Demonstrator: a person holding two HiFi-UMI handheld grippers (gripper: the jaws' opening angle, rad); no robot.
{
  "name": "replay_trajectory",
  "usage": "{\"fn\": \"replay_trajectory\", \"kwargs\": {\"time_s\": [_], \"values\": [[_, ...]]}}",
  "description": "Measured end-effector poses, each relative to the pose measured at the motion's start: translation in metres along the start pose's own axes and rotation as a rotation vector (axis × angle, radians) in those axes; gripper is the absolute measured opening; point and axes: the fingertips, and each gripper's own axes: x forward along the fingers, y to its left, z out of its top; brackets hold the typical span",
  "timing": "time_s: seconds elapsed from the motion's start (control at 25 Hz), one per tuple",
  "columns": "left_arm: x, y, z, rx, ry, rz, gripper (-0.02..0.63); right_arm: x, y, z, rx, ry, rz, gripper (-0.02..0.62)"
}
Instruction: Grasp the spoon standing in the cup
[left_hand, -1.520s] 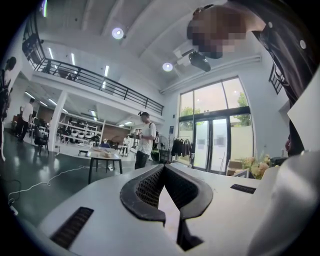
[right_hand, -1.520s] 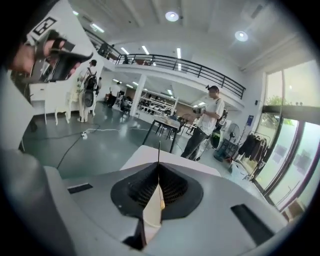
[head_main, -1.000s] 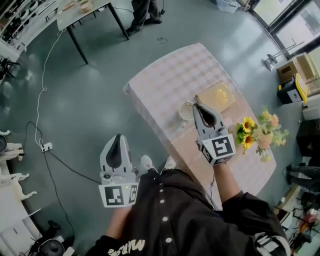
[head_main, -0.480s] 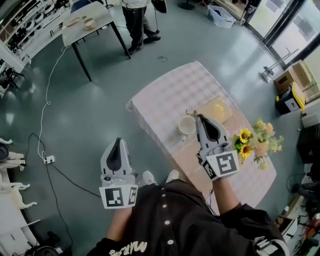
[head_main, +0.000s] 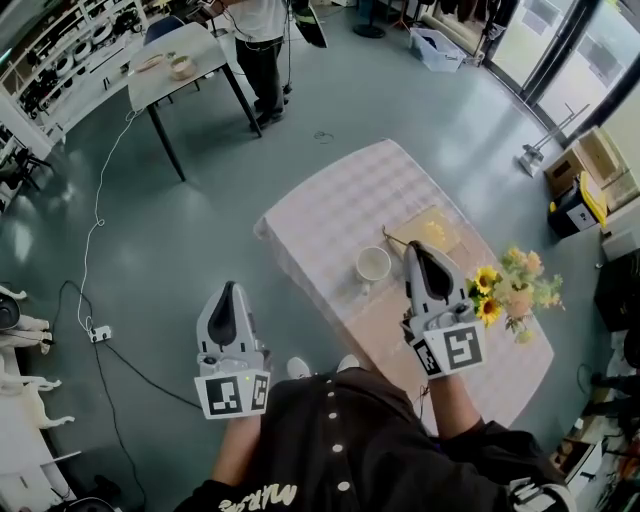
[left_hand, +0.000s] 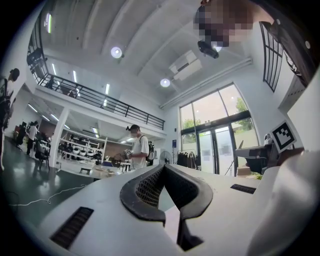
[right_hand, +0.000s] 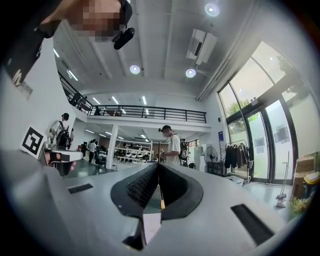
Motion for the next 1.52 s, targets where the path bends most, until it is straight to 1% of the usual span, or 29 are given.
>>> {"fn": "replay_trajectory", "kwargs": {"time_s": [0.28,0.72,1.52], "values": [[-0.006,0.012,0.001,0.013,0.007,0.021,0.017,-0.014,-0.01,0.004,-0.003,-0.022,-0.038,0.003],[-0.009,0.021,0.003,0.028,0.01,0.027,0.017,-0.024,-0.017,-0.006,-0.013,0.005,-0.072,0.003],[-0.008,0.021,0.0,0.023,0.017,0.011,0.017,-0.02,-0.01,-0.012,-0.019,0.024,-0.067,0.002]]}}
